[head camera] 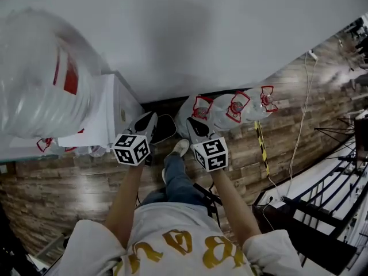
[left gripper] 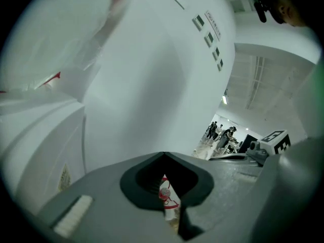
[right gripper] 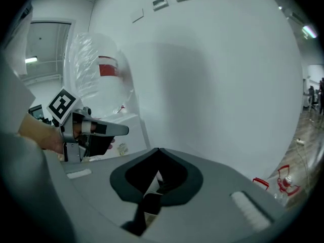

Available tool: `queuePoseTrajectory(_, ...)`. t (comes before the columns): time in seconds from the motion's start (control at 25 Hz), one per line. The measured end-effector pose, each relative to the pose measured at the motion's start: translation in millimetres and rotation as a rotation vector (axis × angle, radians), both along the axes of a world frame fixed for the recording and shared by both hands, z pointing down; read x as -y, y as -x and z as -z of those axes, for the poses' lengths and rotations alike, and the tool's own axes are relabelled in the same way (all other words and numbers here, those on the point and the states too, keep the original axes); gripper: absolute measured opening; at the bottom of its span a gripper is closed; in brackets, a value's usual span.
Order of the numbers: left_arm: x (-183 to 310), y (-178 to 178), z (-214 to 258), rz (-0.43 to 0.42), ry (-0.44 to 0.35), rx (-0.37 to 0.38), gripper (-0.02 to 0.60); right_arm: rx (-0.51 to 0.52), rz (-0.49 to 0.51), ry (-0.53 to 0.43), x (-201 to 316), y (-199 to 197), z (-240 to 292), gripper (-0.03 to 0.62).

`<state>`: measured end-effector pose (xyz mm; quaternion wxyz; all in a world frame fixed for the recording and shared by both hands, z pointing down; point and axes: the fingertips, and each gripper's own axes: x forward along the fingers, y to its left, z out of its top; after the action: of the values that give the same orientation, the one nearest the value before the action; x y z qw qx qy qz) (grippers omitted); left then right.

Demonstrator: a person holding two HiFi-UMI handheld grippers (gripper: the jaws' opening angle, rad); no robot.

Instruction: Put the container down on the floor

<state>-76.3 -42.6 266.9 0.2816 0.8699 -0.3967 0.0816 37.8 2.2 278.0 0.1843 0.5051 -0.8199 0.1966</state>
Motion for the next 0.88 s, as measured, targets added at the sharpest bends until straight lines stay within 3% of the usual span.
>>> queuePoseTrajectory(0.28,-12,8,55,-0.031,-0.09,0.033,0.0,0.012,-0.002,-0.066,-7,6,41,0.029)
queuePoseTrajectory(0.48,-13,10,83,-0.005,-0.129,-0.011,0.0,0.013,0.013,-0.091,-9,2,62,0.029)
queuePoseTrajectory(0.88,-25,27,102,0.046,-0.158,0.005,0.0,0.087,-0.057,-0.142,-17,-1,97,0.029)
